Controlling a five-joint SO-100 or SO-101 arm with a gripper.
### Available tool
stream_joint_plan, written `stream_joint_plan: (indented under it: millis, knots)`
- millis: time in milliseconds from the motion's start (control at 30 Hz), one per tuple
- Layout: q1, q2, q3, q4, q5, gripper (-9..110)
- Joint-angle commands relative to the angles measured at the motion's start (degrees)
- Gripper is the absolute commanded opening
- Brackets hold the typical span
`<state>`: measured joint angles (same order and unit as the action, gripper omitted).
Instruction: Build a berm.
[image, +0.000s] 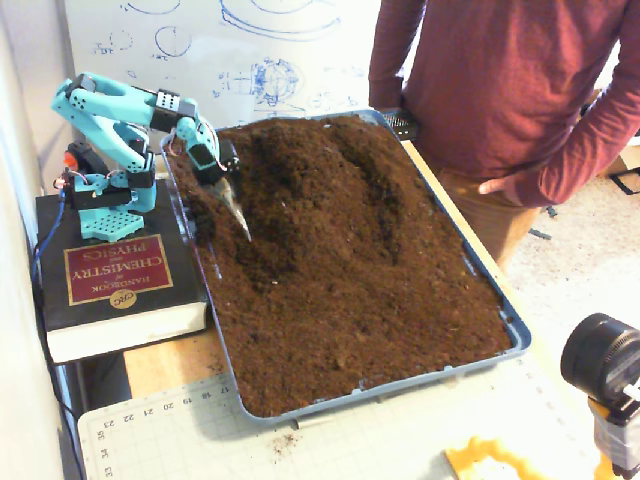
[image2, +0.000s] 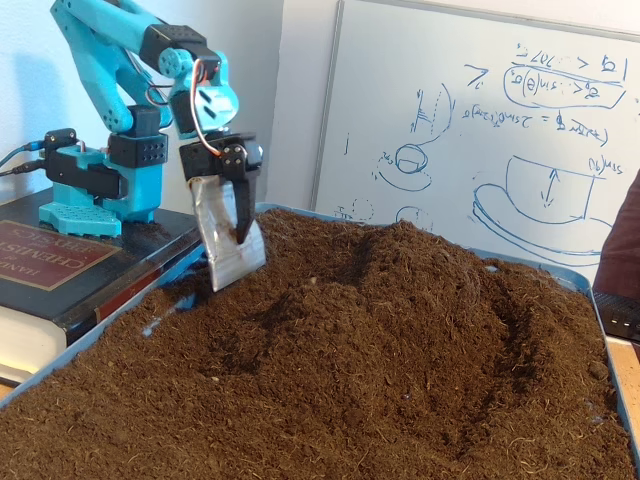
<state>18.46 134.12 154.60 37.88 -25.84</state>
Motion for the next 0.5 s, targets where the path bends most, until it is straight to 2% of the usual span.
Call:
stream_joint_plan:
  millis: [0,167,467]
  knots:
    - [6.3,0.3,-3.3,0.4,-7.2,0]
    - [9.8,-10.1,-4.5,0.2,-12.5,1]
    - [6.9,-30.8,-15.1,0.1,-22.4,1]
